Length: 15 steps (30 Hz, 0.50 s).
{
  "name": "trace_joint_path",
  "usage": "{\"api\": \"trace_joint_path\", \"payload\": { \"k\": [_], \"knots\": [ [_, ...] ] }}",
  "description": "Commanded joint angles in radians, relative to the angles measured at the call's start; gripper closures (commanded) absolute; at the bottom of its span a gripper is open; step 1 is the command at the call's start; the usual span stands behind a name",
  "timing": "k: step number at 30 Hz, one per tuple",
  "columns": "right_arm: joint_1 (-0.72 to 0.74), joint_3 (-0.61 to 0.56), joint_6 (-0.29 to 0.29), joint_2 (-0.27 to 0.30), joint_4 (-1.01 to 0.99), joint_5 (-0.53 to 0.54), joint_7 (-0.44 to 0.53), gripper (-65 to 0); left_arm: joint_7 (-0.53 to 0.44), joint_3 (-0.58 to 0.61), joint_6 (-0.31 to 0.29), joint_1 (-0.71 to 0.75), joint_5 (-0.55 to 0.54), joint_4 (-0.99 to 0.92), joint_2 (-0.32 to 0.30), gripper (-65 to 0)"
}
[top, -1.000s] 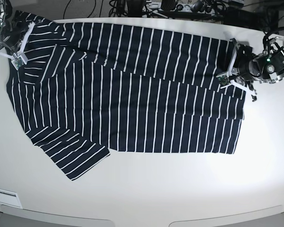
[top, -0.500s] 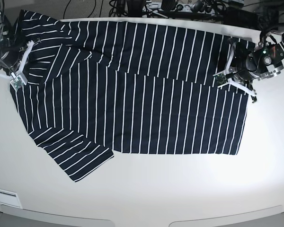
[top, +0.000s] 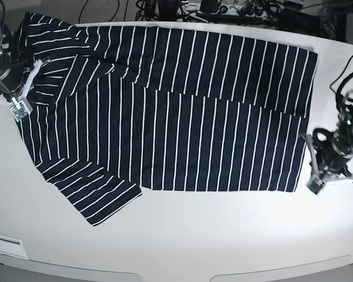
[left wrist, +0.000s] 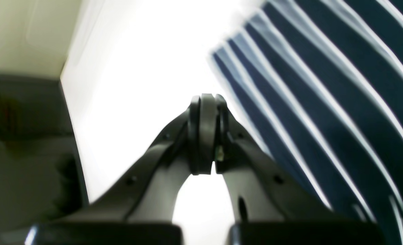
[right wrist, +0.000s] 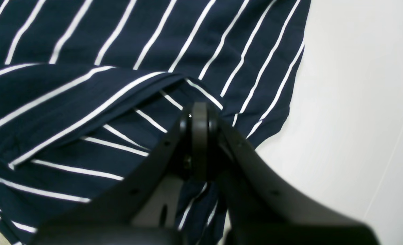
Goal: Fold the T-shirt properly
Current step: 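Release the shirt and move the left gripper to the hem corner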
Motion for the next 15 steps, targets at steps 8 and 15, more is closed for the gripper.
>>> {"api": "trace_joint_path", "payload": {
  "k": [8,15],
  "knots": [
    [0.002,0.011,0.005,0.017,0.013,-0.004,0.051,0.0,-0.166,-0.33,-0.128,-0.213,-0.331,-0.636,0.269,0.0],
    [0.002,0.011,0.005,0.017,0.013,-0.004,0.051,0.0,-0.026,-0.35,-0.29,-0.36,-0.508,-1.084,0.395,-33.7]
  ]
}}
